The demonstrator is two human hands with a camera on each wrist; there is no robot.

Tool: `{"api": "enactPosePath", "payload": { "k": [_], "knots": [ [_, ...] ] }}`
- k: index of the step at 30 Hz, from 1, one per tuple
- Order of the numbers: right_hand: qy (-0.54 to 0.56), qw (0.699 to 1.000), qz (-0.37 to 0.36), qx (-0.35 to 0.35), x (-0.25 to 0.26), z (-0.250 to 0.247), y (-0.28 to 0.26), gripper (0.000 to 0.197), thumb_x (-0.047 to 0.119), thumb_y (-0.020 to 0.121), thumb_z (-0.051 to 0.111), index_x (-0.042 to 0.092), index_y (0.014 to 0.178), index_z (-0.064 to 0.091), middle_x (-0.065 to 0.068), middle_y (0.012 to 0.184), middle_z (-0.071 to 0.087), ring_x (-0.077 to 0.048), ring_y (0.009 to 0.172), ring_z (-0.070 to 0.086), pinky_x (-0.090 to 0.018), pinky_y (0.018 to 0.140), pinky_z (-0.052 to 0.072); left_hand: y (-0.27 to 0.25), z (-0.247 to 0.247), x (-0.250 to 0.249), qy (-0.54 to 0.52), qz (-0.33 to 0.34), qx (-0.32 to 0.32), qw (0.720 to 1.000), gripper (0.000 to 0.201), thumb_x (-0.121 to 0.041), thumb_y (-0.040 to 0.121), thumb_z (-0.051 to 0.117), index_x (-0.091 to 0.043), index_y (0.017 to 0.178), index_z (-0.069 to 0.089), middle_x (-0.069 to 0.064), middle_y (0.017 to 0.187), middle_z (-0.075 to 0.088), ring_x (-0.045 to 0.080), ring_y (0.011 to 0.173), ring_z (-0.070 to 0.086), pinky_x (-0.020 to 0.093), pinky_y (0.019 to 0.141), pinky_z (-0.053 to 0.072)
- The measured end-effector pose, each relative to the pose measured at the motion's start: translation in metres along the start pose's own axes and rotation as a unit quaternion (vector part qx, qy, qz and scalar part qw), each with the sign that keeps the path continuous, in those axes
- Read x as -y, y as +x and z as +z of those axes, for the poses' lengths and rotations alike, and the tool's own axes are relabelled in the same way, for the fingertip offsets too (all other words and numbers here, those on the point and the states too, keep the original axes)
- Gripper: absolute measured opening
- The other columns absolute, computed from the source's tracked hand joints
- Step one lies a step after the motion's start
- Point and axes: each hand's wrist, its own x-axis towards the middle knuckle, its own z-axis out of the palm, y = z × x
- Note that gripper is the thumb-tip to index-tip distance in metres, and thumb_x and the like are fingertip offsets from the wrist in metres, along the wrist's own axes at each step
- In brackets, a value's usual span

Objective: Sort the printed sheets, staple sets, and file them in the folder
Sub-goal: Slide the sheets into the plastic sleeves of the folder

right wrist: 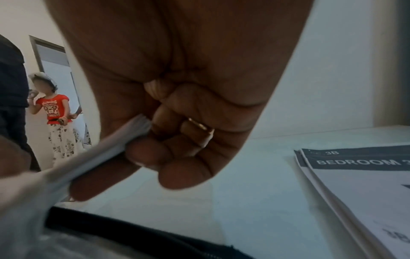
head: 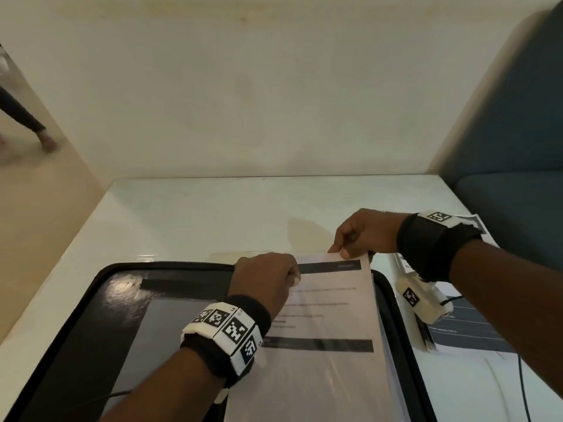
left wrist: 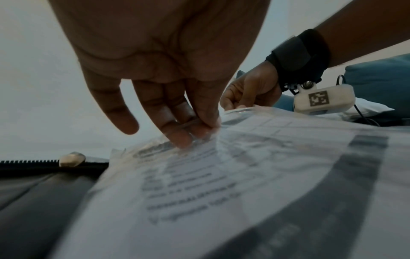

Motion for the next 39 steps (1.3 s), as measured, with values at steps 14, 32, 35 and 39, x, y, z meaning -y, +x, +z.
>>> {"api": "enactPosePath", "payload": {
  "k": [14,32,35,39],
  "knots": [
    [-0.112,0.993,-0.036,0.01,0.013,0.037,-0.017,0.029,0.042,0.087,0.067,0.016,0.095,0.073,0.008,0.083,0.069,-0.009,0.078,0.062,-0.027,0.081,0.05,0.005,0.002,-0.01,-0.042,0.014,0.07,0.997,0.019,-0.025,0.096,0.047,-0.029,0.083,0.06,-0.01,0.089,0.058,0.012,0.085,0.056,0.039,0.086,0.049],
    [-0.145,0.989,-0.022,0.025,0.0,0.033,-0.025,0.021,0.028,0.082,0.074,0.027,0.099,0.061,0.014,0.073,0.065,0.001,0.068,0.058,-0.024,0.075,0.046,0.011,-0.016,0.017,0.013,0.058,0.147,0.987,0.01,-0.023,0.091,0.057,-0.029,0.084,0.062,-0.012,0.091,0.06,0.009,0.087,0.056,0.025,0.078,0.043],
    [-0.176,0.984,-0.041,0.004,-0.002,0.035,-0.024,0.025,0.032,0.079,0.076,0.03,0.1,0.062,0.013,0.094,0.064,-0.002,0.081,0.055,-0.02,0.071,0.042,0.011,-0.017,0.018,0.017,0.06,0.12,0.991,0.015,-0.02,0.094,0.051,-0.027,0.084,0.06,-0.013,0.086,0.057,0.008,0.082,0.054,0.026,0.077,0.043],
    [-0.194,0.979,-0.061,-0.001,-0.004,0.035,-0.027,0.013,0.034,0.081,0.074,0.025,0.084,0.065,0.014,0.084,0.062,-0.004,0.08,0.056,-0.026,0.078,0.047,0.01,-0.015,0.021,0.003,0.058,0.119,0.991,0.017,-0.019,0.094,0.05,-0.028,0.082,0.057,-0.013,0.082,0.057,0.008,0.077,0.056,0.028,0.079,0.046]
  ]
}}
